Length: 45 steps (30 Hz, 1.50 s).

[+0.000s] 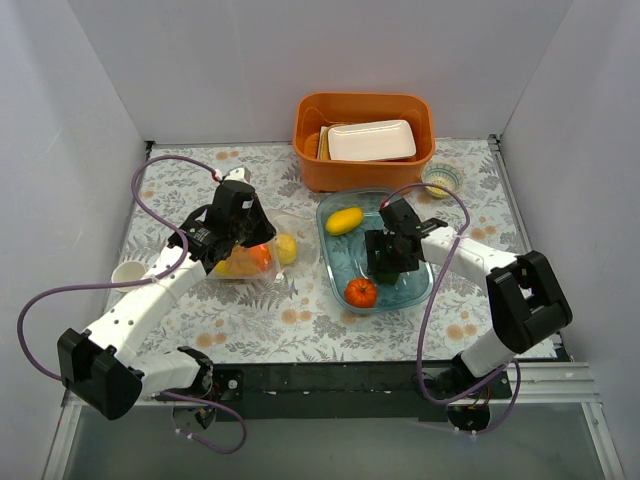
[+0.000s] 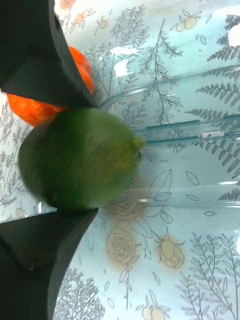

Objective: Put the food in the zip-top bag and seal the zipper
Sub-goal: Adjust the fake fruit in the bin, then pick up the fake fruit from the bin.

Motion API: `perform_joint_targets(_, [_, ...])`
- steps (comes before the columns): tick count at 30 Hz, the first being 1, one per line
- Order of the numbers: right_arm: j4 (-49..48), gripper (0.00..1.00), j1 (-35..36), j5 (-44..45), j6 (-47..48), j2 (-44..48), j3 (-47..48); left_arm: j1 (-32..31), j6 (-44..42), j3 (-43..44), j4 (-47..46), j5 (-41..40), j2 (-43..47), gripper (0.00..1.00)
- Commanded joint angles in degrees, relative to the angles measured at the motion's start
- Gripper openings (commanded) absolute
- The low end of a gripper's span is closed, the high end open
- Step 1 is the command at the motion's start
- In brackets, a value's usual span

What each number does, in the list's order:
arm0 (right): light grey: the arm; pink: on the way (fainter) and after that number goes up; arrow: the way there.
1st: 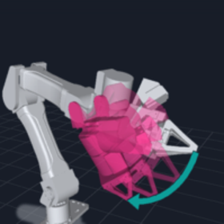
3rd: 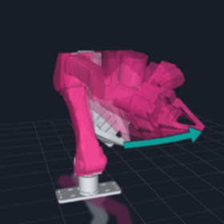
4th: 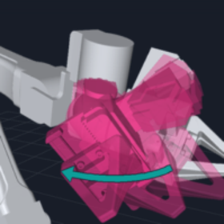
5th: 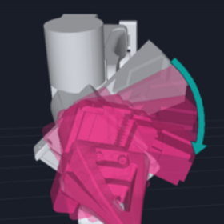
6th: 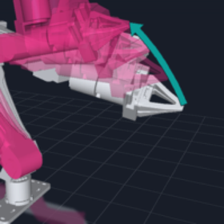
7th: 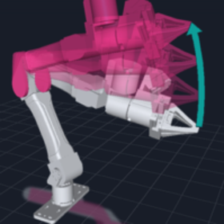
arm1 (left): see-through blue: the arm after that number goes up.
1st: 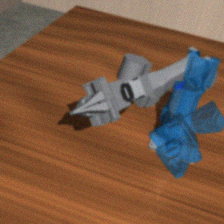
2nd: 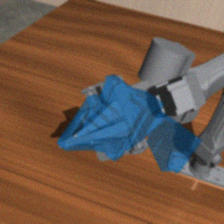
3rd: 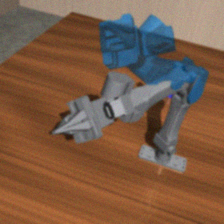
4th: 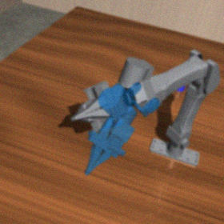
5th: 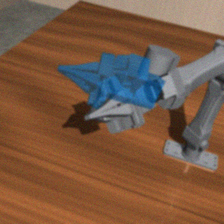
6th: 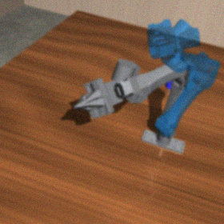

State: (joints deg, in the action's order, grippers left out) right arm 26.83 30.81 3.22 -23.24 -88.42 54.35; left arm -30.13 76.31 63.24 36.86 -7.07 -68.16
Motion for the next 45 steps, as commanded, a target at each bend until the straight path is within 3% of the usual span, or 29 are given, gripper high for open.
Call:
perform_joint_targets(1, [-2.92,0.89,-0.13,-0.06,-1.80,-1.66,1.99,-0.19,-0.38,1.27,0.14,-0.84,1.72,0.00])
perform_joint_targets(13, [0.94,0.95,-0.22,1.60,1.62,0.79,4.10,-0.19,-0.11,1.44,-0.04,-0.31,1.10,0.00])
perform_joint_targets(25, [5.52,0.91,-0.13,3.64,4.35,3.87,2.43,-0.19,-0.29,1.53,-0.65,0.39,-0.13,0.00])
perform_joint_targets(31, [3.23,0.78,-0.13,1.88,4.08,2.56,1.02,-0.19,-0.38,1.88,-0.39,0.22,-0.22,0.00])
perform_joint_targets(36, [4.20,0.56,-0.13,1.79,3.73,1.50,3.22,-0.19,-0.38,2.06,-0.12,0.13,-0.04,0.00])
perform_joint_targets(45, [4.02,0.35,-0.13,0.65,1.98,7.64,5.33,-0.19,-0.02,1.62,-0.12,0.04,0.40,0.00])
